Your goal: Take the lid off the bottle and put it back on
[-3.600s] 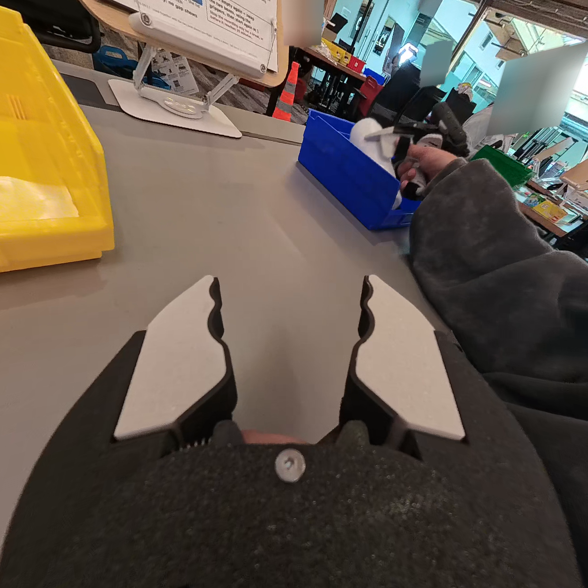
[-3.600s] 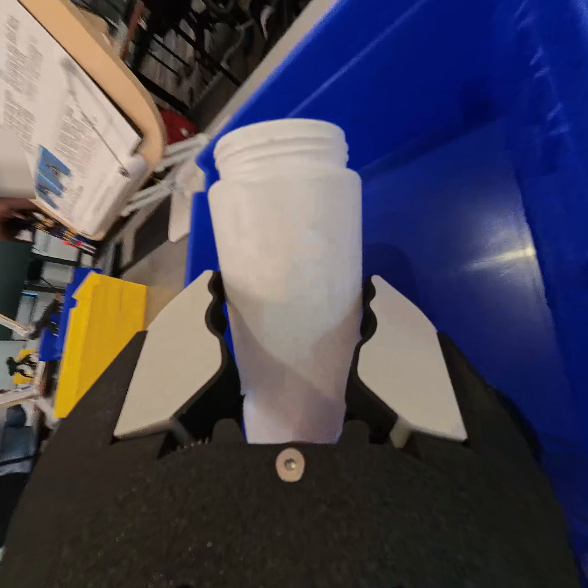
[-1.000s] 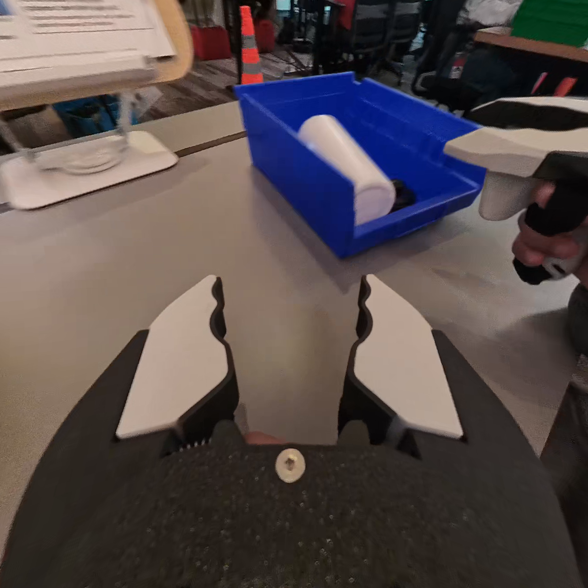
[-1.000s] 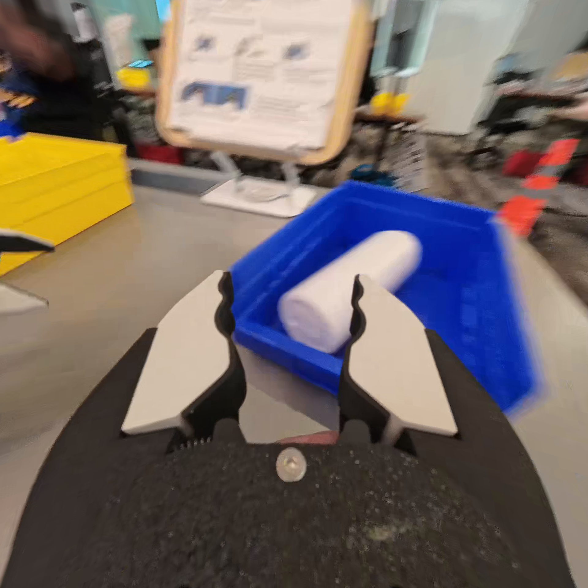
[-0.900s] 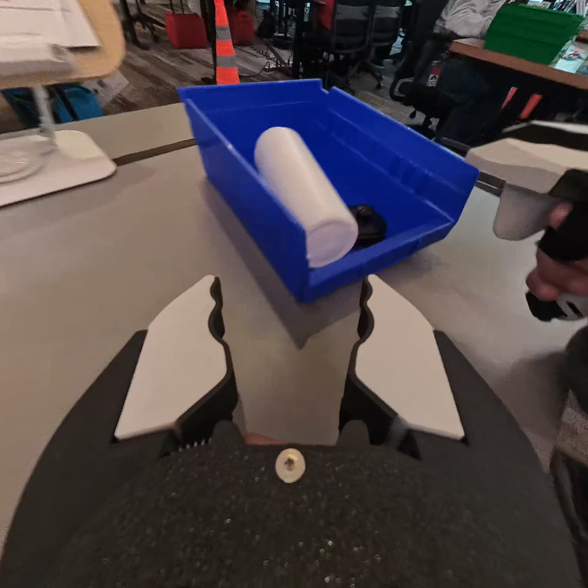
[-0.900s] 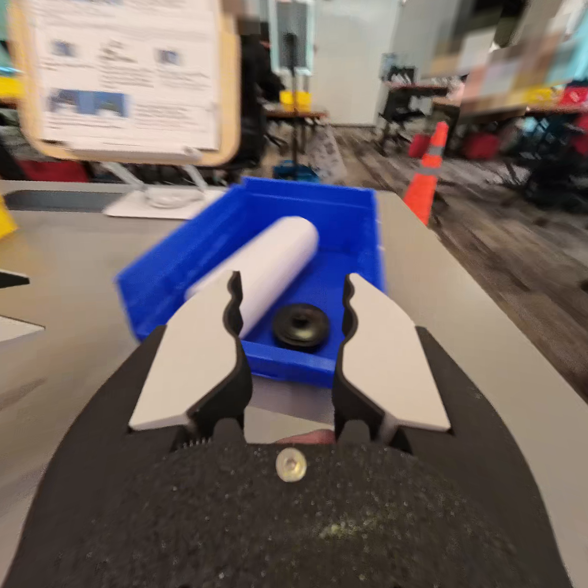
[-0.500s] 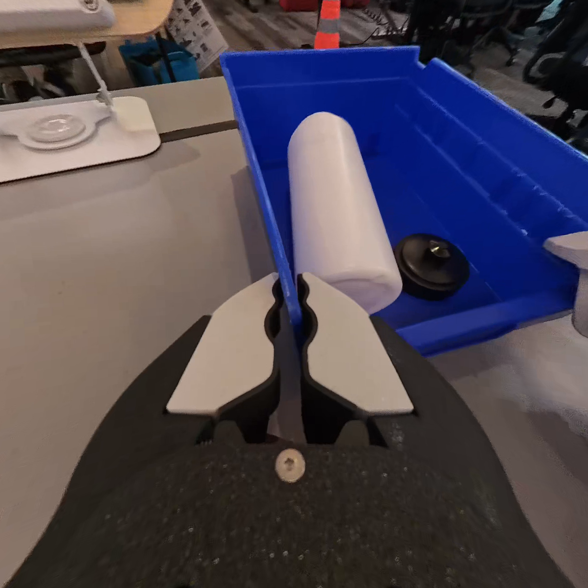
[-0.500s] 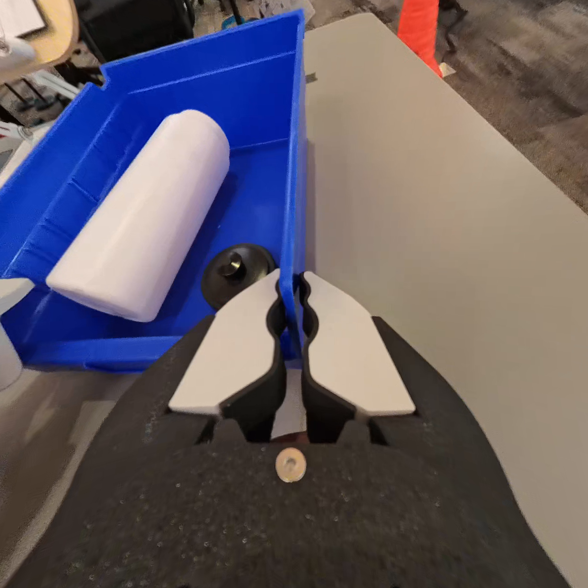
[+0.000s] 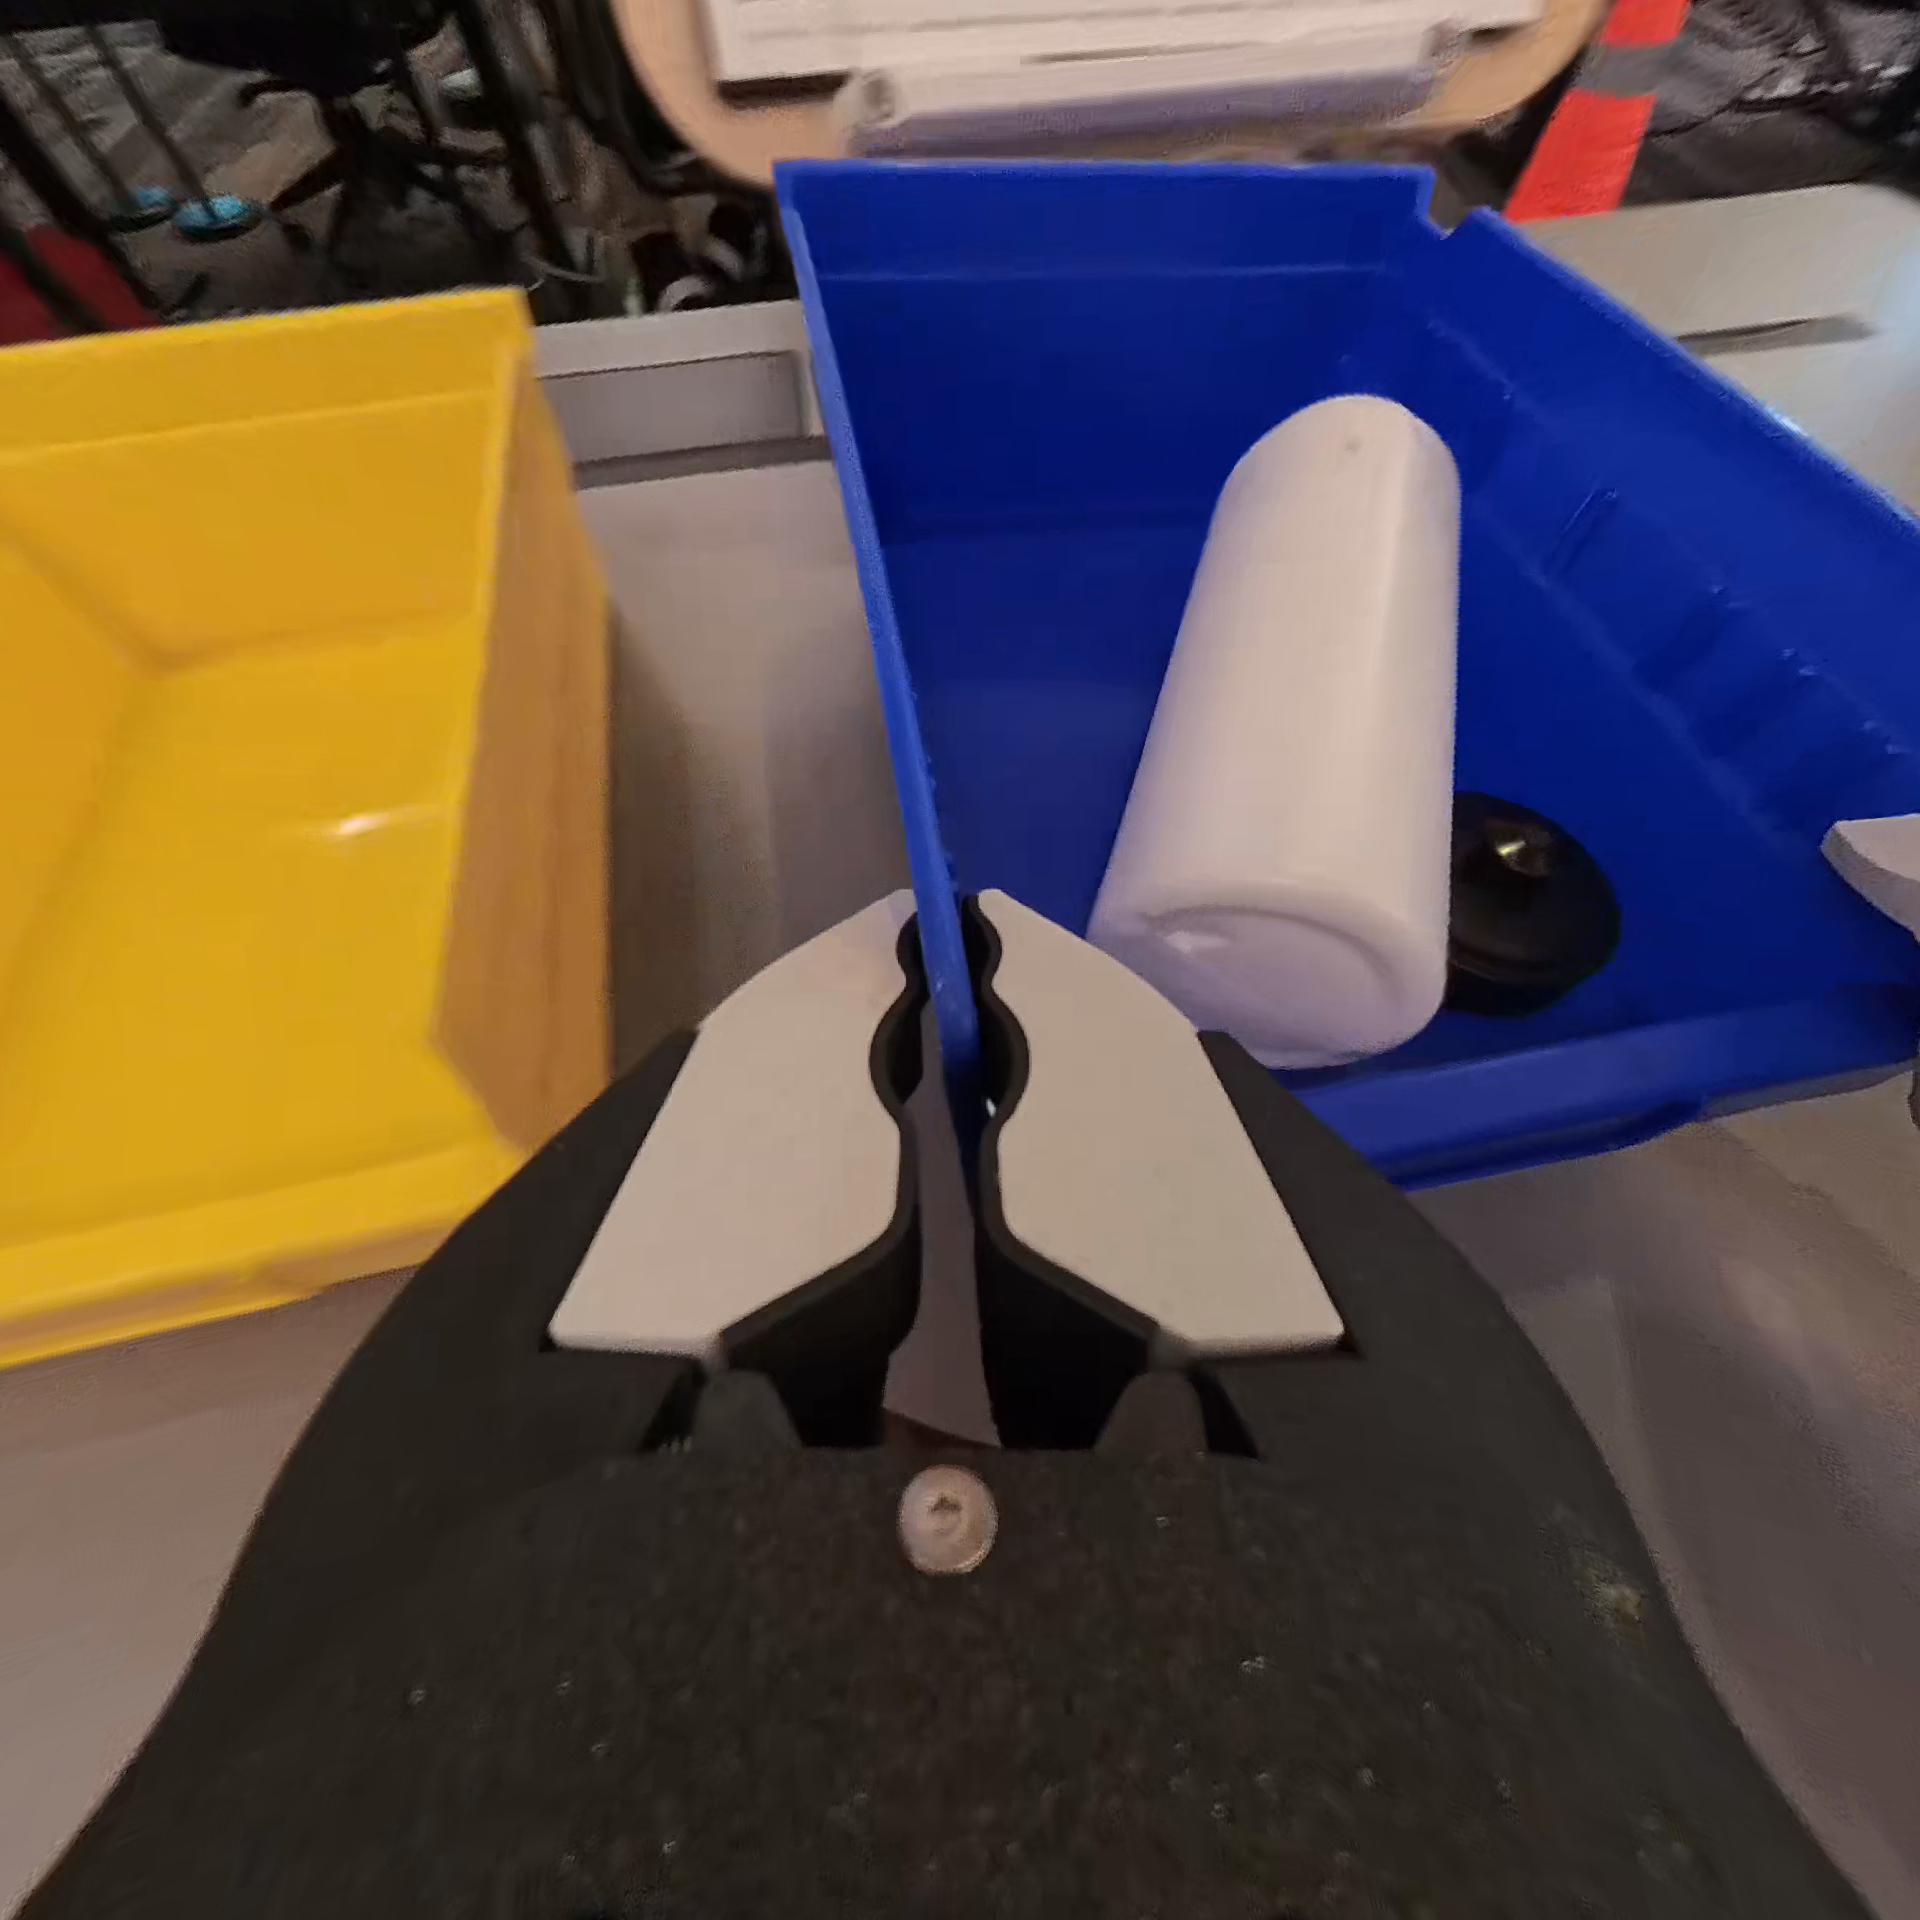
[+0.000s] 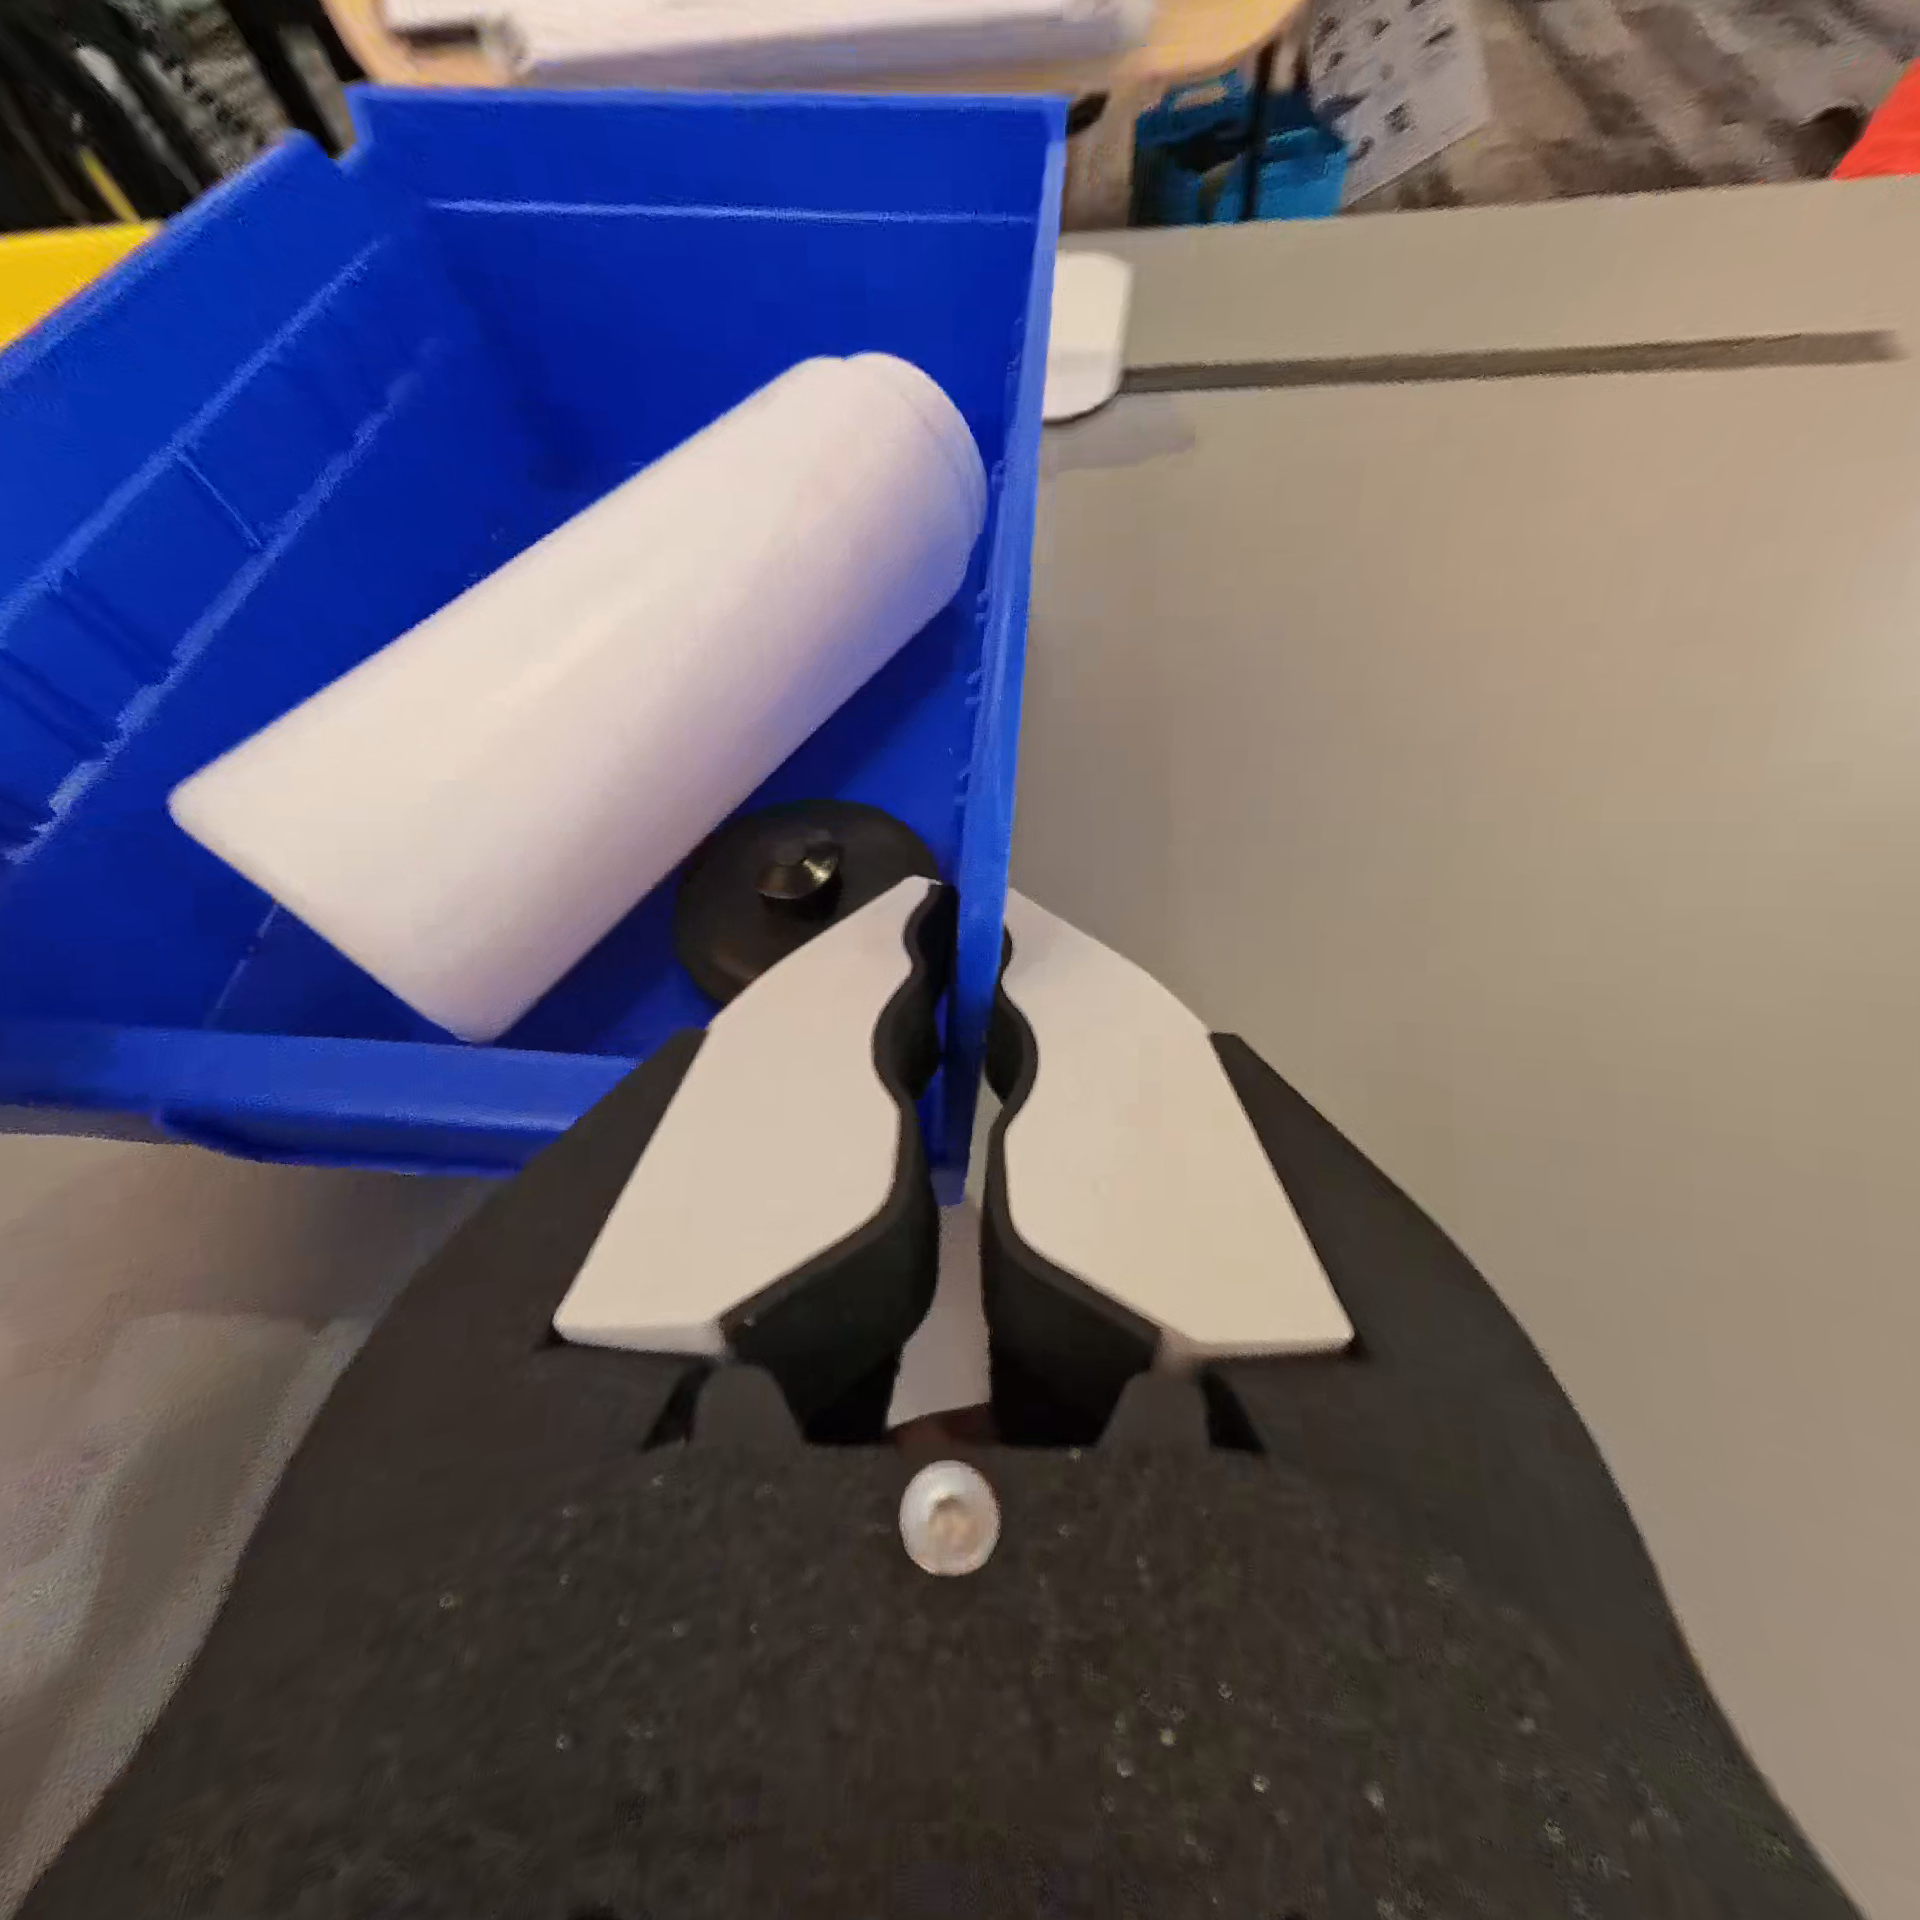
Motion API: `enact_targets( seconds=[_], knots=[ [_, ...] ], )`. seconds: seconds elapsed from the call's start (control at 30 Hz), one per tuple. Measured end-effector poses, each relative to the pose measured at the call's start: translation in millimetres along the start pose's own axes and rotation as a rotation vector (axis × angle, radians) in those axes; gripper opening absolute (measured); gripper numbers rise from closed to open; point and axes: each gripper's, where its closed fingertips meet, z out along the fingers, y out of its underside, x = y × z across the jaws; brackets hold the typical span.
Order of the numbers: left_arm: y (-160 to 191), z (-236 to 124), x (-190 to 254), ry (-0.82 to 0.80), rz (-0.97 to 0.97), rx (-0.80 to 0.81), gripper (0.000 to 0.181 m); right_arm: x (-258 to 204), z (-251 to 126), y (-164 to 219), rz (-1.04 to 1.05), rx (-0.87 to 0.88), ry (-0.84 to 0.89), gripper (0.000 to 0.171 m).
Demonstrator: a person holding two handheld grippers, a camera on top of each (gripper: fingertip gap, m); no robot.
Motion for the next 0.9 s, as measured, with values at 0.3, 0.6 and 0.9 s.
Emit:
enact_targets(
  seconds=[0.3,0.6,0.9],
  knots=[
    [31,-3,-37,0.084,-0.065,-0.042,0.026,-54,23,12,-0.081,-0.001,-0.091,0.006],
    [35,-112,-184,0.012,-0.302,0.006,0.079,-67,-69,4,-0.355,0.169,-0.468,0.042],
    [48,-31,-262,-0.020,-0.205,-0.087,0.073,-151,-79,51,-0.329,-0.020,-0.760,0.044]
  ],
)
